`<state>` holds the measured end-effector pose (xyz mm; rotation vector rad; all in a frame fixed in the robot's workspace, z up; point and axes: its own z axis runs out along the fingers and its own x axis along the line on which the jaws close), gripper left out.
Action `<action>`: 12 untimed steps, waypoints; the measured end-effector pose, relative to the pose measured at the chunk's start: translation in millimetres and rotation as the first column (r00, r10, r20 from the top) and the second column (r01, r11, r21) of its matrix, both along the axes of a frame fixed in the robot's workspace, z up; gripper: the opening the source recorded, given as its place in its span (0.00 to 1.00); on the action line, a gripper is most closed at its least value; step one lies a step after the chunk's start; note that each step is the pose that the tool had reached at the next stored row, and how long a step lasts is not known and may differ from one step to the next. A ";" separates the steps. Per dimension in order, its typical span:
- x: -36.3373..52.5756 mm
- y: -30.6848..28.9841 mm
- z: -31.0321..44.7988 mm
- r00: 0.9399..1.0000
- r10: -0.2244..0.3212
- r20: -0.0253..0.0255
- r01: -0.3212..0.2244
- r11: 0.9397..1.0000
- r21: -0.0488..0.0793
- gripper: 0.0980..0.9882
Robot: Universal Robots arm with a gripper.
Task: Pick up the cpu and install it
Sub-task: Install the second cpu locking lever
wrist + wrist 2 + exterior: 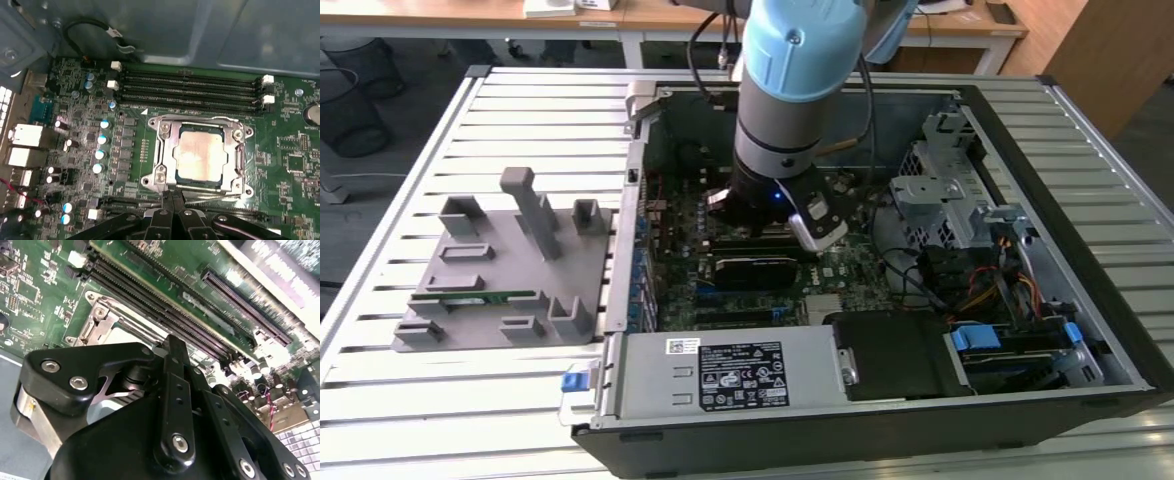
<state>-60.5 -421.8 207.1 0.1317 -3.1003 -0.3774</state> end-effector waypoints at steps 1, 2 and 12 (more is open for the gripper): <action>-0.3 -1.4 0.0 1.000 0.000 0.000 0.000 1.000 0.003 0.01; -0.9 -2.8 -0.1 1.000 0.000 0.000 0.000 1.000 0.006 0.01; -8.9 -5.5 -6.9 1.000 0.000 0.000 0.000 1.000 0.029 0.01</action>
